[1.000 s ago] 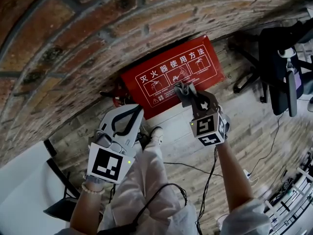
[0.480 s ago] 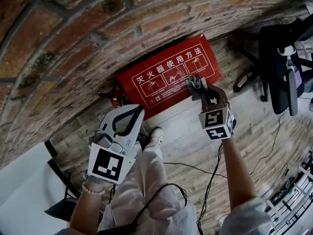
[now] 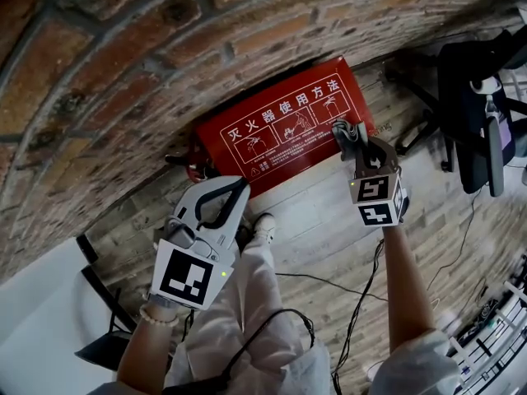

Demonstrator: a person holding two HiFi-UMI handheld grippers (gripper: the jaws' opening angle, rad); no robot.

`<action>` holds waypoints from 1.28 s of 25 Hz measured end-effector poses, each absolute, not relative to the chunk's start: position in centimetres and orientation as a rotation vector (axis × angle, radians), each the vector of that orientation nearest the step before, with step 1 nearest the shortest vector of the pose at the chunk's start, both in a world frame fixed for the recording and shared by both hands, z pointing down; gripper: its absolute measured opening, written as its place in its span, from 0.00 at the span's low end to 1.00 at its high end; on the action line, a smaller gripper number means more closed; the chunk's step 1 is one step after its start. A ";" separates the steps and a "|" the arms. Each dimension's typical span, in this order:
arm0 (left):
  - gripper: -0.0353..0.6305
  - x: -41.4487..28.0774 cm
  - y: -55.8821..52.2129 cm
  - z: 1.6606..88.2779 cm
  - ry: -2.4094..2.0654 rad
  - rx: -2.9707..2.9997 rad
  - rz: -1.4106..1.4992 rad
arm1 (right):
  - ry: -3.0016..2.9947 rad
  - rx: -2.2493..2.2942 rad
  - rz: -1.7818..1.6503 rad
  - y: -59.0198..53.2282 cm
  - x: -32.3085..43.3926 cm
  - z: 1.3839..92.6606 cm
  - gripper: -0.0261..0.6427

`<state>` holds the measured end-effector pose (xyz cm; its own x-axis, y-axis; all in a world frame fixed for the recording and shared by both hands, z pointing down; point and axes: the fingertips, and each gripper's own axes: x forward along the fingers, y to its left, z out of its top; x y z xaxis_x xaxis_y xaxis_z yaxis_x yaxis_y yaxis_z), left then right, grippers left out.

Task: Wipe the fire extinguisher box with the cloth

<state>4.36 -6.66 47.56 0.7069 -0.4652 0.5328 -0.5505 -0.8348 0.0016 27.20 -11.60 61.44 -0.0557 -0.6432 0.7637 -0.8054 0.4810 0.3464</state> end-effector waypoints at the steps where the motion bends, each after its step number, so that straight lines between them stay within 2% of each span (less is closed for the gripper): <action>1: 0.05 4.4 -6.7 47.6 -0.821 2.754 0.796 | -1.755 1.239 0.212 -11.7 27.6 61.5 0.07; 17: 0.05 4.5 -6.7 47.7 -0.788 2.768 0.783 | -1.631 1.291 0.267 -11.9 31.4 62.3 0.07; 24: 0.05 3.6 -6.7 46.2 -0.782 2.795 0.770 | -1.646 1.376 0.334 -11.0 30.7 60.4 0.07; 32: 0.05 1.9 -6.7 41.1 -0.794 2.838 0.744 | -1.739 1.453 0.371 -8.6 27.0 54.1 0.07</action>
